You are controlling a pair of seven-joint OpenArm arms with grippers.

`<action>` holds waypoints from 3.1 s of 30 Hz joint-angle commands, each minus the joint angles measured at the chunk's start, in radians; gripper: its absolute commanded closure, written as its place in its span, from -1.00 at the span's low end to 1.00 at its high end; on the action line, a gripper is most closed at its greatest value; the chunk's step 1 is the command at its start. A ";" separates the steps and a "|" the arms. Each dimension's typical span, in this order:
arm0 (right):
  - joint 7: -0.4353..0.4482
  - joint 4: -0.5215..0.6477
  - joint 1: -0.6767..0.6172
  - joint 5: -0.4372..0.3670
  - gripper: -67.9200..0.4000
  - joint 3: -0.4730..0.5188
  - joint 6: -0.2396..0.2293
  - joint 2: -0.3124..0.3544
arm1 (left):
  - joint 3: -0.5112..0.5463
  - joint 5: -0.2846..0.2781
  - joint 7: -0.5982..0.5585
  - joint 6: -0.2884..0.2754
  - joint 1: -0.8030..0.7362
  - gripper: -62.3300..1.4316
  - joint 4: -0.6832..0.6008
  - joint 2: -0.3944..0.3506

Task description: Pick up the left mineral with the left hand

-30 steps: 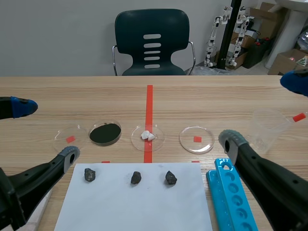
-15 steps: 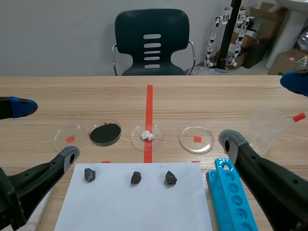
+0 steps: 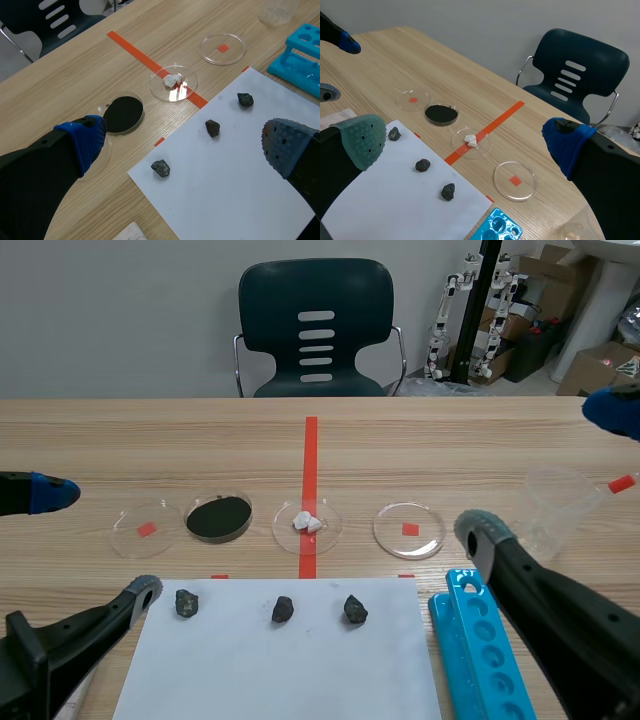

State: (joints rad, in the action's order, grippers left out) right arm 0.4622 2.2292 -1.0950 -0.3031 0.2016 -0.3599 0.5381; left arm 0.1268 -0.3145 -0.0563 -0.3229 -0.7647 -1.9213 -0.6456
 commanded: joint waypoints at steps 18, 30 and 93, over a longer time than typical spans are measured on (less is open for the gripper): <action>0.007 0.012 -0.002 -0.011 -1.00 0.007 -0.001 0.004 | -0.005 -0.007 -0.032 0.002 0.003 -1.00 -0.010 0.003; 0.006 0.012 -0.002 -0.011 -1.00 0.007 -0.001 0.005 | -0.005 -0.051 0.037 0.006 0.008 -1.00 -0.010 0.003; -0.008 0.012 -0.002 -0.011 -1.00 0.007 -0.001 0.004 | -0.394 0.152 0.875 0.477 0.649 -1.00 0.385 0.447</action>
State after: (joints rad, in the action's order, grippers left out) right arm 0.4435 2.2292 -1.0950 -0.3031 0.2016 -0.3599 0.5381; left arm -0.2691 -0.1665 0.8207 0.1482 -0.1326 -1.5272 -0.2062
